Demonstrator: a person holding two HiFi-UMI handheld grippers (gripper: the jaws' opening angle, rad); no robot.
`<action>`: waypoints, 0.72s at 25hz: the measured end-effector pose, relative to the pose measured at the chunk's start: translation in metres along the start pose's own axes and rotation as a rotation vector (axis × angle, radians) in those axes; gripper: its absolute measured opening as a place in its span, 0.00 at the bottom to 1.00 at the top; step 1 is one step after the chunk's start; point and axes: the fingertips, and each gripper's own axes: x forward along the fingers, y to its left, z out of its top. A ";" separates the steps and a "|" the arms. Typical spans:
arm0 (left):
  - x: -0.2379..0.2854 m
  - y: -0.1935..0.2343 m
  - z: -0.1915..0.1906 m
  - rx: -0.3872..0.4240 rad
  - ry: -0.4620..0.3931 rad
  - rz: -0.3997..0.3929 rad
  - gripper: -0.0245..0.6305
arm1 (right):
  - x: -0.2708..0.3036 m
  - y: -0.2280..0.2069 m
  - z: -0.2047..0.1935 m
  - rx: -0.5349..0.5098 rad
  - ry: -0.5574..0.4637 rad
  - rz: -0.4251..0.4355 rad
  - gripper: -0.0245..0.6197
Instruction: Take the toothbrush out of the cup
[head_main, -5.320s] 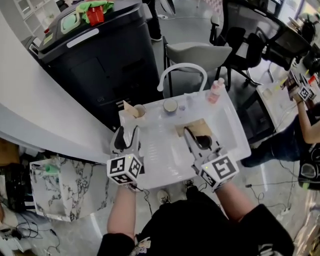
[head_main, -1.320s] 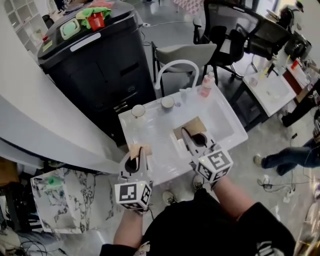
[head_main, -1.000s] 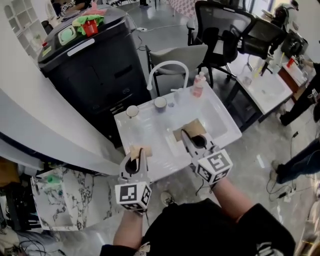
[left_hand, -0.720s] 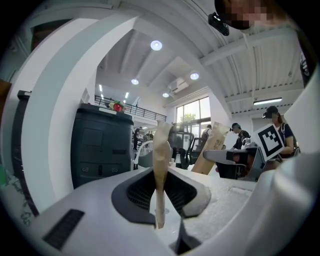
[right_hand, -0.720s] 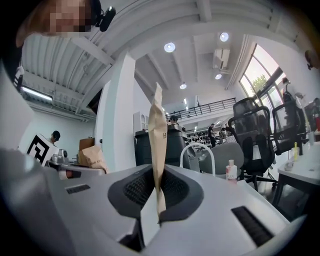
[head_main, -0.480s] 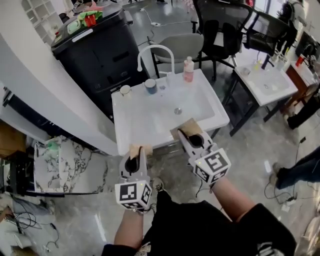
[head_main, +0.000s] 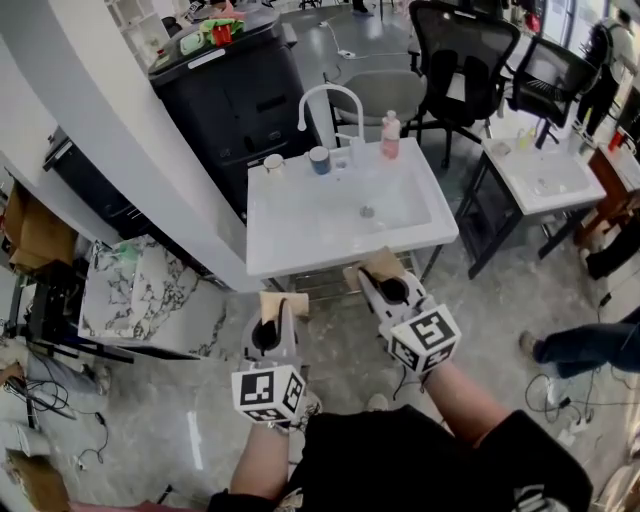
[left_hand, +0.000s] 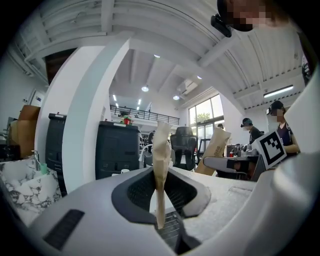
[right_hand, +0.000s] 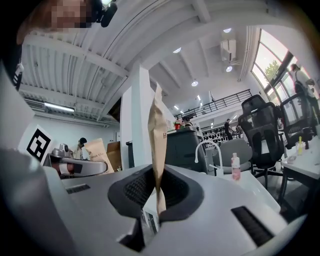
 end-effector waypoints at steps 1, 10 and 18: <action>-0.004 0.000 0.001 -0.003 -0.004 0.002 0.11 | -0.003 0.003 0.000 0.000 -0.002 0.002 0.08; -0.026 0.023 -0.001 -0.014 0.014 -0.012 0.11 | 0.004 0.032 -0.015 0.033 0.013 -0.017 0.08; -0.033 0.058 -0.004 -0.021 0.031 -0.076 0.11 | 0.021 0.065 -0.027 0.043 0.034 -0.076 0.08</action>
